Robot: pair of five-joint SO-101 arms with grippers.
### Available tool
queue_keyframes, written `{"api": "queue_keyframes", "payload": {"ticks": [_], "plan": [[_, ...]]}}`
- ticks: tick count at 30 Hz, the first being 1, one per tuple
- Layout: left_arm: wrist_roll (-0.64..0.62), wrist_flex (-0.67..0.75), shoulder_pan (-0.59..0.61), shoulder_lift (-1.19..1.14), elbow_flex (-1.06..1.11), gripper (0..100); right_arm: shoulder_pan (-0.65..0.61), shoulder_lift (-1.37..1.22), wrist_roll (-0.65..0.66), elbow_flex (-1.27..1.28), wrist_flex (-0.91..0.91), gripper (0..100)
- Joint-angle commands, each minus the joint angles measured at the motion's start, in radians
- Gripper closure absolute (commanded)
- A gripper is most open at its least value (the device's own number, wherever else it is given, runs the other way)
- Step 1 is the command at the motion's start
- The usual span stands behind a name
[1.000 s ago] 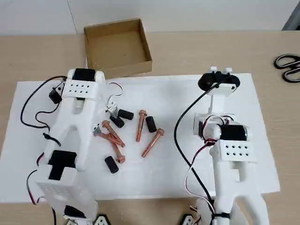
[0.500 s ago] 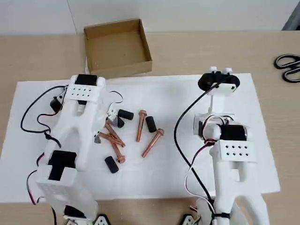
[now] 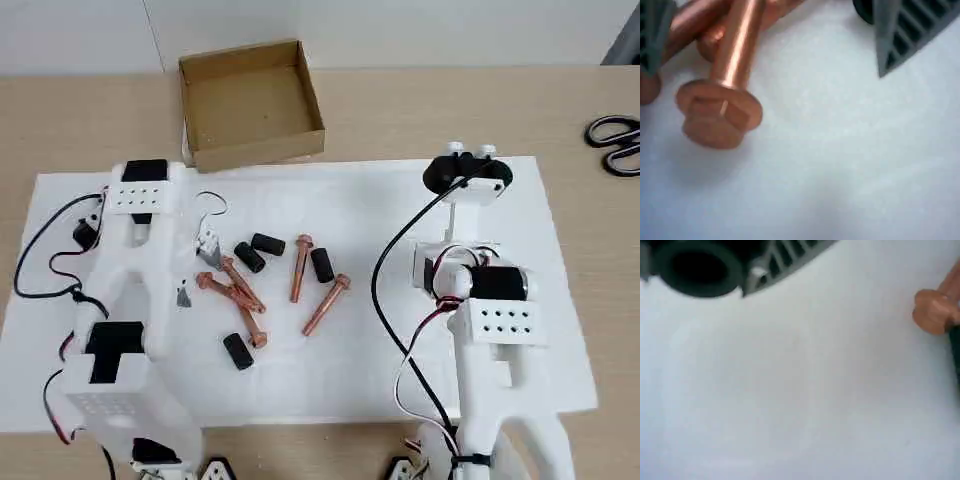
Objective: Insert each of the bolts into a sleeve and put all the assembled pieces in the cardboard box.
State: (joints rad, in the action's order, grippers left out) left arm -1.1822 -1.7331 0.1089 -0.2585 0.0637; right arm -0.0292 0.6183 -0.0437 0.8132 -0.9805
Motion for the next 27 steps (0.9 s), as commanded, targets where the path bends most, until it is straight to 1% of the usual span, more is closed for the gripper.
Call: {"api": "queue_keyframes", "payload": {"ticks": [1, 5, 10, 24, 27], "plan": [[-0.006, -0.018, 0.003, 0.005, -0.004, 73, 0.002, 0.035, -0.006, -0.005, 0.013, 99.4], [-0.006, -0.018, -0.020, 0.005, 0.008, 73, 0.002, 0.035, -0.006, -0.005, 0.013, 99.4], [-0.009, -0.018, -0.127, 0.006, 0.084, 73, 0.002, 0.035, -0.006, -0.005, 0.013, 99.4], [-0.009, -0.011, -0.130, 0.005, 0.076, 73, 0.002, 0.035, -0.006, -0.005, 0.012, 99.4], [-0.009, 0.018, -0.130, 0.005, 0.077, 75, 0.002, 0.035, -0.006, -0.005, 0.012, 99.4]]}}
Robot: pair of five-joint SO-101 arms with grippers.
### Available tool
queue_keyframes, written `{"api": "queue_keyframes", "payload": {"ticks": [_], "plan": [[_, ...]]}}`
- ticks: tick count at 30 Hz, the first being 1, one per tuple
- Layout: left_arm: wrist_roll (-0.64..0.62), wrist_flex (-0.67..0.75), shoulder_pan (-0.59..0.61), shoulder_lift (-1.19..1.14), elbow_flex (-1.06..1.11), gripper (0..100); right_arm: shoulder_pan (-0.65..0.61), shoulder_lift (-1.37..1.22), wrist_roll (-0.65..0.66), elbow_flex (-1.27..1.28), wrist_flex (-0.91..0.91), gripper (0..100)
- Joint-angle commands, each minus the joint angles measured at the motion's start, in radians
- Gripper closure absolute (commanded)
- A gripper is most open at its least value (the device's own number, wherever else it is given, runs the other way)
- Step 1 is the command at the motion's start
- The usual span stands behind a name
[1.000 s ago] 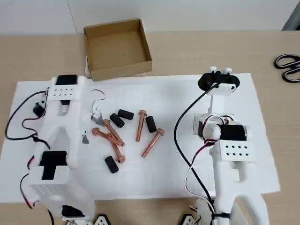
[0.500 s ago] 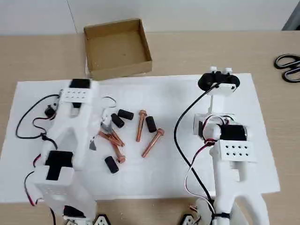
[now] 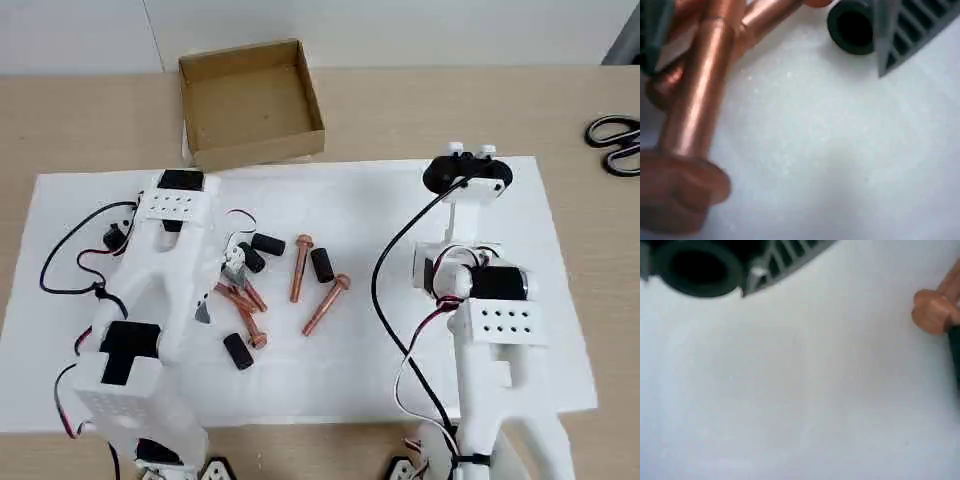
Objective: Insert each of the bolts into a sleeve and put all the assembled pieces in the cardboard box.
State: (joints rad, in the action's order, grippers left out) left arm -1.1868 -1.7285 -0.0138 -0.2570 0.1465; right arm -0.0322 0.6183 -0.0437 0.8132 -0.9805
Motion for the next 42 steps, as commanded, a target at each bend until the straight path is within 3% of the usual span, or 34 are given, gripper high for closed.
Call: {"api": "queue_keyframes", "payload": {"ticks": [1, 8, 18, 22, 28, 33, 42], "plan": [[-0.005, 0.021, -0.008, 0.003, -0.005, 77, 0.005, 0.035, -0.006, -0.005, 0.012, 99.4], [-0.006, 0.198, -0.009, 0.002, 0.015, 100, 0.005, 0.036, -0.006, -0.006, -0.007, 99.4], [0.000, 0.362, -0.009, 0.002, 0.076, 99, 0.005, 0.036, -0.003, -0.009, -0.022, 99.4], [0.049, 0.305, -0.012, 0.011, 0.070, 99, 0.008, 0.079, -0.002, -0.009, -0.031, 99.4], [0.305, 0.031, -0.009, 0.003, -0.051, 99, 0.005, 0.228, -0.002, -0.003, -0.054, 99.4], [0.559, 0.012, 0.014, 0.003, -0.051, 99, 0.005, 0.275, -0.002, -0.003, -0.087, 99.4], [0.594, 0.014, 0.041, 0.014, -0.074, 99, 0.007, 0.275, 0.000, -0.003, -0.099, 99.4]]}}
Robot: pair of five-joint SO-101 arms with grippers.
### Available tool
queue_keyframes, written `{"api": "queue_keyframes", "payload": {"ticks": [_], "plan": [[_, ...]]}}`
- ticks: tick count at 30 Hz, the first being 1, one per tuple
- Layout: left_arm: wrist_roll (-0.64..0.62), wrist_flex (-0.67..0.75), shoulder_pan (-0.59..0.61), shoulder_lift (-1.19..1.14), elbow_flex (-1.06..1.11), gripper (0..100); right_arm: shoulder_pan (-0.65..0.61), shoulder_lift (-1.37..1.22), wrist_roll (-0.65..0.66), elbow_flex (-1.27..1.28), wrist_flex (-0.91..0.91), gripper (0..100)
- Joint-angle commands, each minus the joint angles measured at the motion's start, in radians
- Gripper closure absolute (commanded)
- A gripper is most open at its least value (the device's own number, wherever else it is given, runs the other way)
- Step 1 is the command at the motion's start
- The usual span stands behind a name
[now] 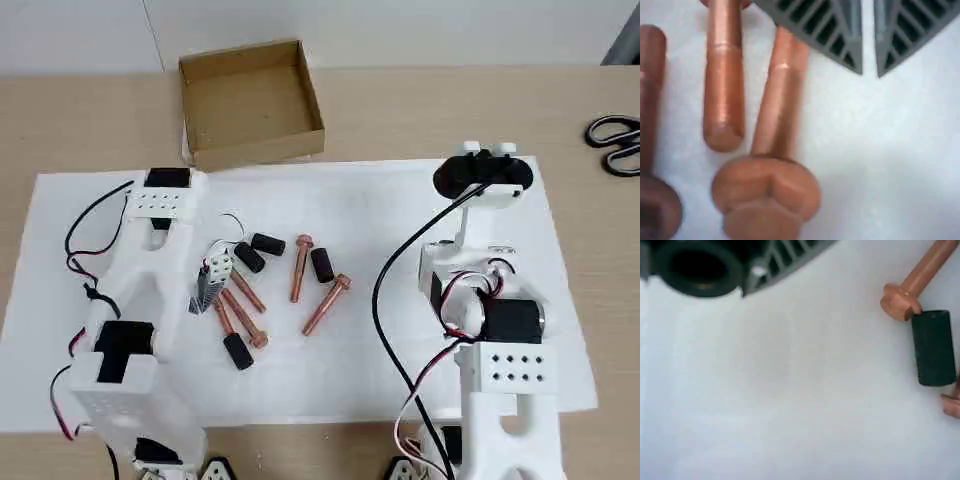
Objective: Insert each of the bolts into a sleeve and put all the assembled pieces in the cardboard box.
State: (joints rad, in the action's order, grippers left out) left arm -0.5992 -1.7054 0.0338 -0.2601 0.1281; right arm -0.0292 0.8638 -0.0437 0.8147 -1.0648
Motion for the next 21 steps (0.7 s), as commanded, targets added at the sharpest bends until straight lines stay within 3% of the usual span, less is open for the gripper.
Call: {"api": "queue_keyframes", "payload": {"ticks": [1, 7, 14, 21], "plan": [[0.008, -0.009, -0.009, 0.017, -0.070, 99, 0.004, 0.030, 0.000, -0.005, -0.018, 99.3], [0.009, -0.009, -0.040, 0.017, -0.165, 98, -0.004, 0.031, 0.000, 0.012, -0.016, 99.3], [-0.003, -0.025, -0.074, 0.017, -0.185, 86, -0.108, 0.030, 0.000, 0.032, -0.010, 99.4], [-0.055, -0.031, -0.074, 0.014, -0.185, 83, -0.139, 0.030, 0.002, 0.032, -0.010, 99.4]]}}
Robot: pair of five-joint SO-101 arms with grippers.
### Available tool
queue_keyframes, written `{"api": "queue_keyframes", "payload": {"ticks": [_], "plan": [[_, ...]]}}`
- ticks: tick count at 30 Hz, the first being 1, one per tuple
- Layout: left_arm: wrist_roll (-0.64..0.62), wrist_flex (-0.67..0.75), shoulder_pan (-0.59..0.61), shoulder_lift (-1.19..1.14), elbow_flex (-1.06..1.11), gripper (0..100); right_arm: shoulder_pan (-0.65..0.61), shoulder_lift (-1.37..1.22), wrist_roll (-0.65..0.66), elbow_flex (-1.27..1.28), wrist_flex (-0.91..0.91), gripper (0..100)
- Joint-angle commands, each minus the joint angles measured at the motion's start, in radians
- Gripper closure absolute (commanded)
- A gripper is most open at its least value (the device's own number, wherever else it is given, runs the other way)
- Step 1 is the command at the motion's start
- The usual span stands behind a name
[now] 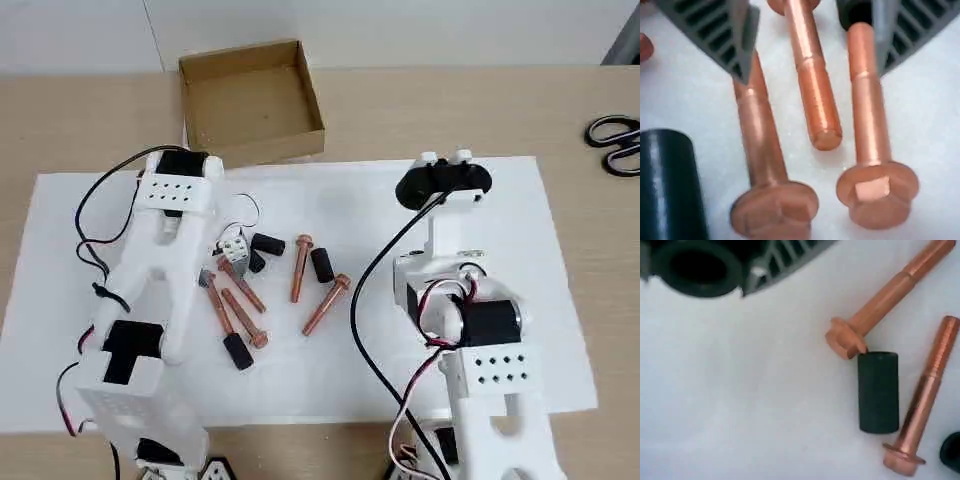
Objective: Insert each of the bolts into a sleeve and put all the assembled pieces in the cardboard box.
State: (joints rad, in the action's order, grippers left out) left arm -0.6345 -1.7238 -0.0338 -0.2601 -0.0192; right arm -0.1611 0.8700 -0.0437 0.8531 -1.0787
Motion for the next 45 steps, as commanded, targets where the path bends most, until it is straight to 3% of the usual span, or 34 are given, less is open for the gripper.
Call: {"api": "queue_keyframes", "payload": {"ticks": [1, 8, 22, 30, 45], "plan": [[-0.032, -0.012, -0.006, 0.014, -0.038, 83, -0.007, 0.024, 0.002, -0.006, 0.002, 99.4], [-0.043, -0.002, 0.000, 0.006, -0.013, 83, -0.008, 0.024, 0.002, -0.006, 0.002, 99.4], [-0.046, 0.152, -0.008, 0.005, 0.027, 83, -0.008, 0.024, 0.002, -0.006, -0.002, 99.4], [-0.046, 0.351, -0.008, 0.005, 0.222, 83, -0.008, 0.024, 0.002, -0.006, -0.002, 99.4], [-0.132, 0.620, -0.035, 0.005, 0.380, 84, -0.008, 0.024, 0.002, -0.006, -0.004, 99.4]]}}
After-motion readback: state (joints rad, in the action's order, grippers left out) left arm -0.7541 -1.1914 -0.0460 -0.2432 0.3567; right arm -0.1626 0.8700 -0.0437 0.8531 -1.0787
